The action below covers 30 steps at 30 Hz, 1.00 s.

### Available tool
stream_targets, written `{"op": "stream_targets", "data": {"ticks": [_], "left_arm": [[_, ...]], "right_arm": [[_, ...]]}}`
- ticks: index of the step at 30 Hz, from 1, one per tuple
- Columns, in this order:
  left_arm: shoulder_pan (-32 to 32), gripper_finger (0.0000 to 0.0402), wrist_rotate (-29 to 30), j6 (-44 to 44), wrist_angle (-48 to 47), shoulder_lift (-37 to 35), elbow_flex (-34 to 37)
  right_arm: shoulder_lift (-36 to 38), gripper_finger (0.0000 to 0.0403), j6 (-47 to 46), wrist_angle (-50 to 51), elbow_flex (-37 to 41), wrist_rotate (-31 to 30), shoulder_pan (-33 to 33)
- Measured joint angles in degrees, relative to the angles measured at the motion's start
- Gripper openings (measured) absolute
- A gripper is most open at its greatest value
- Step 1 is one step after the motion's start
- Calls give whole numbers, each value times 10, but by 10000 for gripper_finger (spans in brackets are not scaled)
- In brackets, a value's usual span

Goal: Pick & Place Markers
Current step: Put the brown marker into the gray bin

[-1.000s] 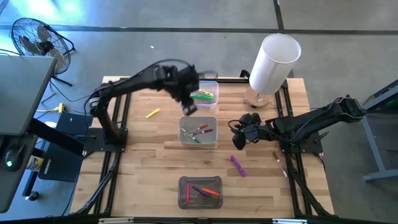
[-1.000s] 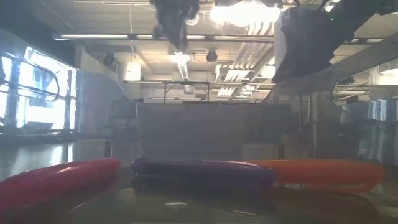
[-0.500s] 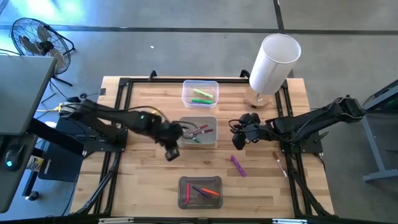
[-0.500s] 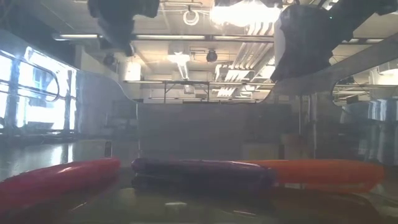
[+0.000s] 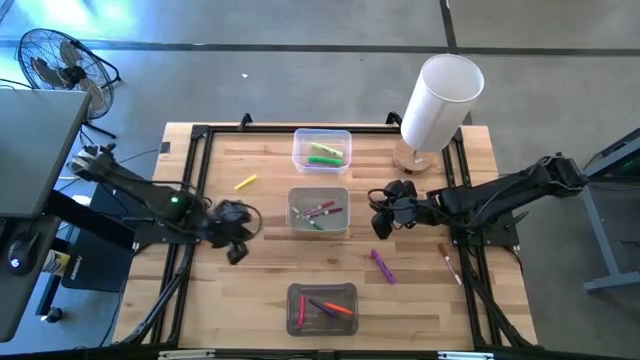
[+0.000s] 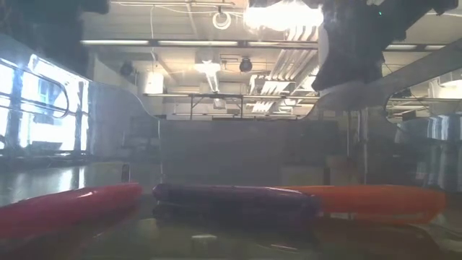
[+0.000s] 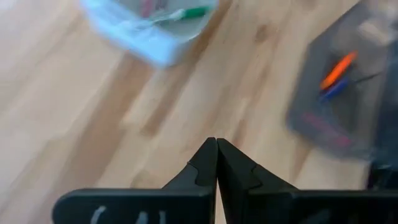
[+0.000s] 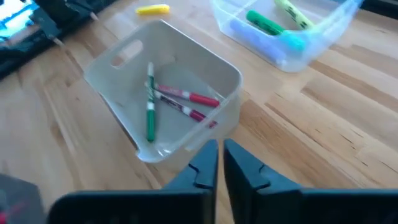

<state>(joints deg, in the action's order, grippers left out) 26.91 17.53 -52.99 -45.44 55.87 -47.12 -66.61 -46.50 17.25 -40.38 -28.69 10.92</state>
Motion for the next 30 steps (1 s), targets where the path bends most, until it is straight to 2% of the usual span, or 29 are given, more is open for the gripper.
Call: {"op": "stream_targets", "data": {"ticks": [4,7,13,21,30], "left_arm": [[29,0,45,6,-46,-39,1],[40,0,70,32,-67,-63,1],[43,0,77,102,-99,-111,1],[42,0,99,123,-147,-144,1],[42,0,107,127,-169,-181,1]], "right_arm": [[-6,13,-22,45,-33,-9,0],[-14,3,-50,130,-70,-9,-1],[-30,1,-137,297,-148,5,-1],[-78,0,-263,484,-224,73,25],[-127,0,-339,575,-233,164,51]]}}
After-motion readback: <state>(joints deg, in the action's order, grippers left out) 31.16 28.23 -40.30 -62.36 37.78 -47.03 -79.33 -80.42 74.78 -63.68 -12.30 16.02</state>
